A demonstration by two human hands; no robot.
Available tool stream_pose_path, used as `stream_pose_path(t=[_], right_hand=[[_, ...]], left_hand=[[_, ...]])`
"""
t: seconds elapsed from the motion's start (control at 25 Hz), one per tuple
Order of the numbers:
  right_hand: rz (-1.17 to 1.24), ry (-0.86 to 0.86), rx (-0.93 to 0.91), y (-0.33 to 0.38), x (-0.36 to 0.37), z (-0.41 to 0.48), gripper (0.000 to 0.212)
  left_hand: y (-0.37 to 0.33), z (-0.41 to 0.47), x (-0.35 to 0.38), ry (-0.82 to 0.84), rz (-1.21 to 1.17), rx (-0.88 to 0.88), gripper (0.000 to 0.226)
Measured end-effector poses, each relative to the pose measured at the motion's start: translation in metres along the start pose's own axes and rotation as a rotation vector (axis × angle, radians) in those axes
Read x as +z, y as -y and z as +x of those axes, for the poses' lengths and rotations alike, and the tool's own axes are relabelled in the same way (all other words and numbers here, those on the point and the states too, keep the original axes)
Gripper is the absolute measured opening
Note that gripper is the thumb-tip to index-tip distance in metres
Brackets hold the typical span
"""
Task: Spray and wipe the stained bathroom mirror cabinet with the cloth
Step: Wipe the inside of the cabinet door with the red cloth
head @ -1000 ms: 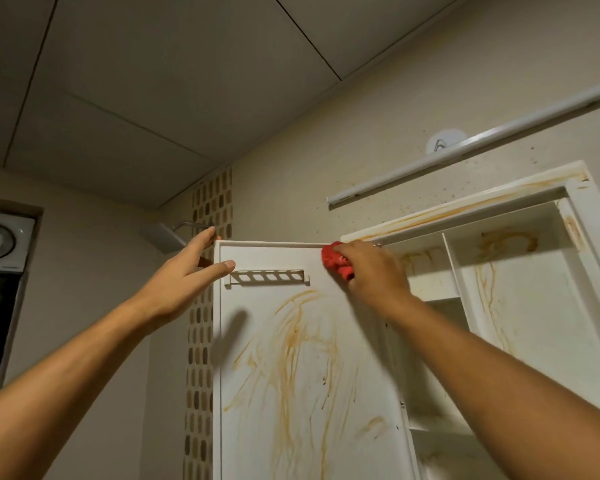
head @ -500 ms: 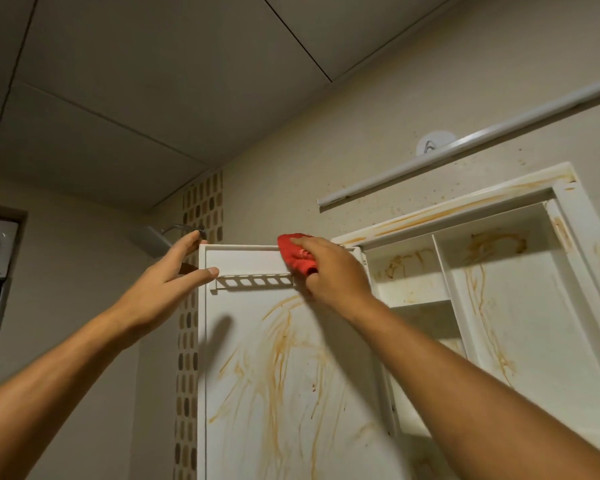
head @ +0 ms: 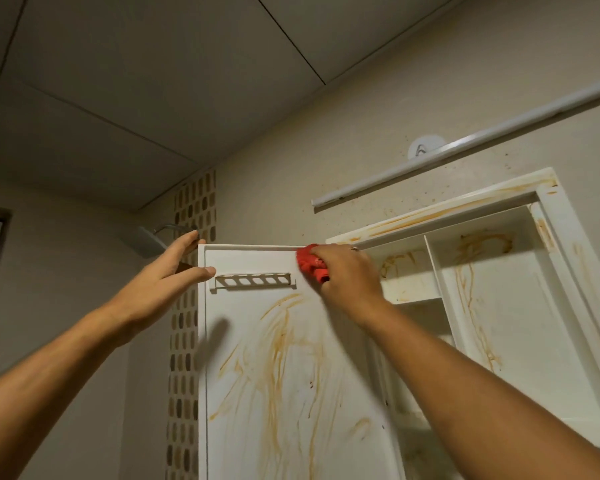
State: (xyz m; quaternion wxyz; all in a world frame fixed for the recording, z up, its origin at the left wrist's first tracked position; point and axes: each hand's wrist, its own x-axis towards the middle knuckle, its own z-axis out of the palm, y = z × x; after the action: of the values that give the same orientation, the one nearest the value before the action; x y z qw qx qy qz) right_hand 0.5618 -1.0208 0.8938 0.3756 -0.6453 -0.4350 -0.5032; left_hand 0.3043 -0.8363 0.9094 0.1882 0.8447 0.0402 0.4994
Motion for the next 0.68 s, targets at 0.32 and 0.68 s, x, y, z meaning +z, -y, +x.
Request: stream_pose_path(t=[0.32,0.68], right_hand=[[0.016,-0.013,0.317,-0.007,-0.024,0.029,0.018],[0.069,0.183,0.116,0.052,-0.006,0.032,0.052]], left_hand=[[0.002,0.003,-0.006,0.05,-0.053,-0.011,0.086],[0.006,0.003,-0.025,0.045,-0.247,-0.109,0.096]])
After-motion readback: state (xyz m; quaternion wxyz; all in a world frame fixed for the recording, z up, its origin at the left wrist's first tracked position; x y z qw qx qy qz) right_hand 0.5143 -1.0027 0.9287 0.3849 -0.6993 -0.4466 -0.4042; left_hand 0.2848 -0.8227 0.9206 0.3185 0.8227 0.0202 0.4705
